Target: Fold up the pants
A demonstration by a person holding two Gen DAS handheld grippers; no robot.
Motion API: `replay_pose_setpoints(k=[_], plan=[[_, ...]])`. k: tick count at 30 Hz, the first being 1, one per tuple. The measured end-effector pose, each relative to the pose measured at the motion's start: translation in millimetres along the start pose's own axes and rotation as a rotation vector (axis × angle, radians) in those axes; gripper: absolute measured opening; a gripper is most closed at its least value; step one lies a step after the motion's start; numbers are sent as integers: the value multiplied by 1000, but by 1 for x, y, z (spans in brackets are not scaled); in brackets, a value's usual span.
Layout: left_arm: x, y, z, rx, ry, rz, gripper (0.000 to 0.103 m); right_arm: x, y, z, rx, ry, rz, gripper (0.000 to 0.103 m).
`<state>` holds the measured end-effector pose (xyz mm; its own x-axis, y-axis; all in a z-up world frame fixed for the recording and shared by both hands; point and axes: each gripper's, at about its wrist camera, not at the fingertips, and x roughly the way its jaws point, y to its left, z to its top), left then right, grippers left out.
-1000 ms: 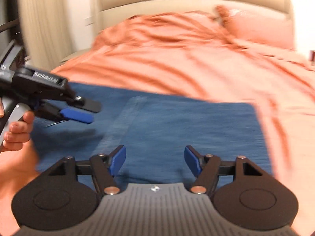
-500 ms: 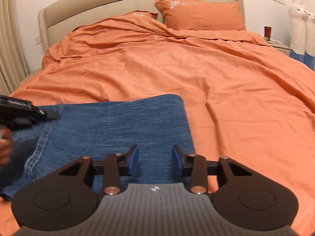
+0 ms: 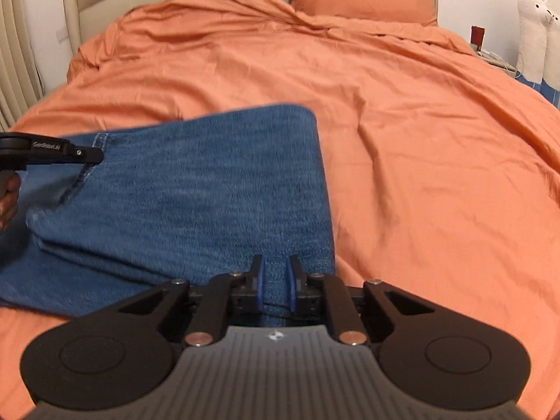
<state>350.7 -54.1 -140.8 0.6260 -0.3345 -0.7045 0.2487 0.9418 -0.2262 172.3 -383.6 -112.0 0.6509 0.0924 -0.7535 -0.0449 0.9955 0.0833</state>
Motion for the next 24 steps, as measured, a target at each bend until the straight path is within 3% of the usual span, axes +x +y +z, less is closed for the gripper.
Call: replay_pose_setpoints(k=[2,4,7,9,12,17,20,24], plan=[[5,0,2,-1,28,8,11,6,1,-3,-8,18,-1,8],[2,-2,7,3,58,29,22,10,2,-4,-27,22,-6,8],[-18,-6,19,12,96,73,25,8,0,-1,-5,14,-5,8],[-46,-7,17,30,65,76,25,0,1,1,2,-13,-16,10],[-90,-5,9,49,58,60,25,-21,15,1,-29,-64,-17,22],[-161,2,-10,138,57,110,25,-45,57,-8,-64,-74,113,23],[-195,18,-26,117,69,122,25,-59,95,-21,-118,-81,202,24],[-211,36,-46,85,70,146,25,-71,150,-39,-206,-85,329,24]])
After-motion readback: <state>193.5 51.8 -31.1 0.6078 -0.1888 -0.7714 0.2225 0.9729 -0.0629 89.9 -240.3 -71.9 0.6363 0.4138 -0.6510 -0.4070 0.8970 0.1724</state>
